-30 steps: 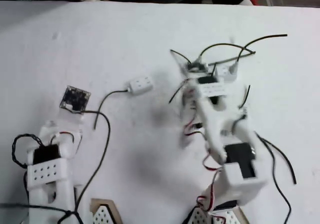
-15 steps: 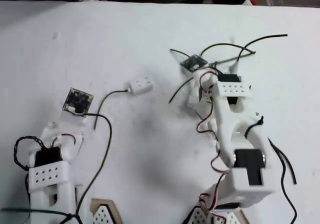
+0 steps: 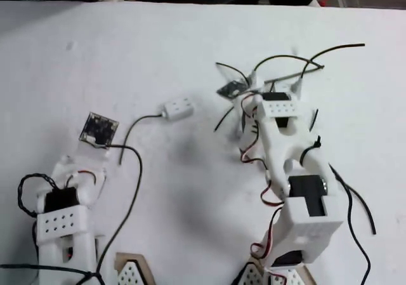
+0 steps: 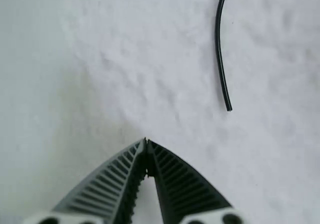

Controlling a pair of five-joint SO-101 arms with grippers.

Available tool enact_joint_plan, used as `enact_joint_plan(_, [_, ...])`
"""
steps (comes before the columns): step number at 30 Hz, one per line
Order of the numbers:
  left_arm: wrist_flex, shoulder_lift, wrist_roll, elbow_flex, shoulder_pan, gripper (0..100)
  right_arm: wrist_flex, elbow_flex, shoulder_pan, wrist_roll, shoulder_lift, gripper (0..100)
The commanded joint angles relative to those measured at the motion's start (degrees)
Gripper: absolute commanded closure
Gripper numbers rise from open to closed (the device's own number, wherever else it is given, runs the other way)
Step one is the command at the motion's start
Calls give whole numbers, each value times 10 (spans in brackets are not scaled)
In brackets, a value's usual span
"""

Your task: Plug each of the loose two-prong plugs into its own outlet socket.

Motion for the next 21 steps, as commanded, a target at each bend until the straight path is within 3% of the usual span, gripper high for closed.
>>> enact_joint_plan(1, [-10,-9,-6,-2,3,974,62,-48,6,2,-2,864])
enact_joint_plan(21, [-10,-9,-6,-2,3,976,106,-26,49,6,6,864])
